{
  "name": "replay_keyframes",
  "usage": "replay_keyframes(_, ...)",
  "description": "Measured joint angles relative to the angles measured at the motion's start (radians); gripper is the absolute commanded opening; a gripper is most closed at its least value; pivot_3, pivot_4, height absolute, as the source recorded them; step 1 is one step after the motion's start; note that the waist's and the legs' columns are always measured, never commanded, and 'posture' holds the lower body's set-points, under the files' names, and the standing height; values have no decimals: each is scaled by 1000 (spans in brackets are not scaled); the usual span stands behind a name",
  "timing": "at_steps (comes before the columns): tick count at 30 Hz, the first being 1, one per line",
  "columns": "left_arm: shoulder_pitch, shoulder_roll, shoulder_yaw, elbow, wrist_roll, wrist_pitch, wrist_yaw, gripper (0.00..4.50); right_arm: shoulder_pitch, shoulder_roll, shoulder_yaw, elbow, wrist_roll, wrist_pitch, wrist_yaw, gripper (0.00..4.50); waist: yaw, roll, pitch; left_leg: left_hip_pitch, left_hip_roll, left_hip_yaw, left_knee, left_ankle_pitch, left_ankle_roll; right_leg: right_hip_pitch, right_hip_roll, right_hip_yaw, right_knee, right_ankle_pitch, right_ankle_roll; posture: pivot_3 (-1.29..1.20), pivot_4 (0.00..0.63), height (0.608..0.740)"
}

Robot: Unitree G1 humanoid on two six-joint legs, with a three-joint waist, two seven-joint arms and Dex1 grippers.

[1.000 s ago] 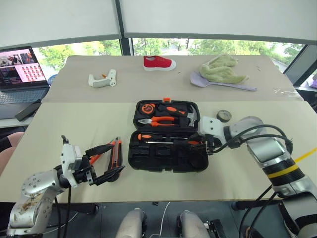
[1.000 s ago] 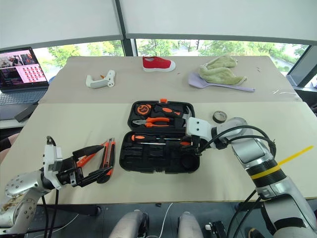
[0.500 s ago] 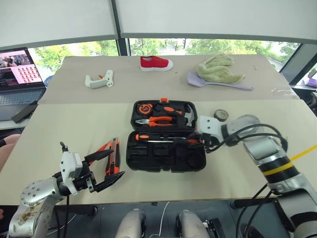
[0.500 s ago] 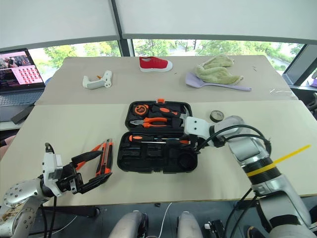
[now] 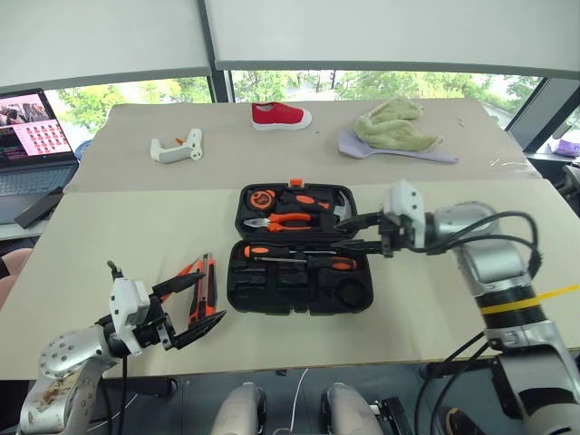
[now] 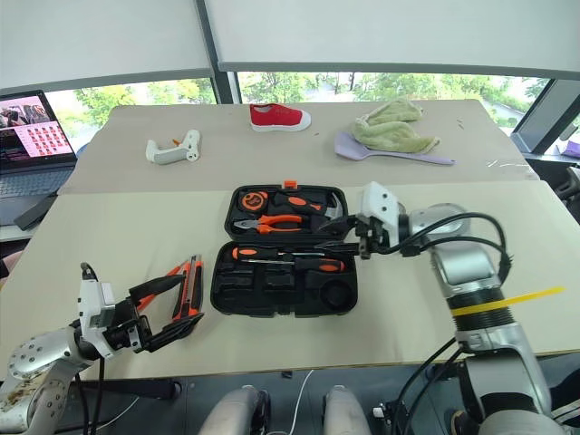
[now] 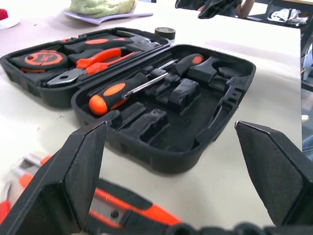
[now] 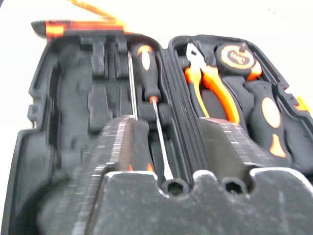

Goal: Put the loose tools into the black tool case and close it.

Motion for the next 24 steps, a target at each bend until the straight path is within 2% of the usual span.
replay_keyframes(2, -4, 0, 0, 1, 7, 0, 0, 4500, 1, 30, 15, 14, -21, 3, -38, 142, 1, 0, 0, 0, -1, 0, 0, 0, 0, 0, 1, 0, 0, 0, 0, 0, 150, 740)
replay_keyframes(3, -10, 0, 0, 2, 12, 0, 0, 4500, 1, 45, 35, 21, -40, 6, -56, 25, 1, 0, 0, 0, -1, 0, 0, 0, 0, 0, 2, 0, 0, 0, 0, 0, 150, 740)
replay_keyframes(8, -17, 0, 0, 2, 19, 3, 5, 4500, 3, 83, 109, 46, -102, 28, -102, 25, 4, 0, 0, 0, -2, 0, 0, 0, 0, -1, 1, 0, 0, 0, 0, 0, 150, 740)
replay_keyframes(15, -14, 0, -3, 2, 41, 13, 42, 4500, 3, 84, 145, 34, -144, 18, -107, 25, 3, 0, 0, 3, -1, 0, 0, 0, 0, 3, 1, 0, 0, 0, 0, 0, 150, 740)
replay_keyframes(24, -14, 1, -9, -1, 59, 14, 69, 4500, -11, 72, 219, 31, -272, -102, -141, 25, 1, -6, -6, 10, 1, 0, -2, 0, -1, 6, 0, 0, 0, 0, -2, 0, 150, 740)
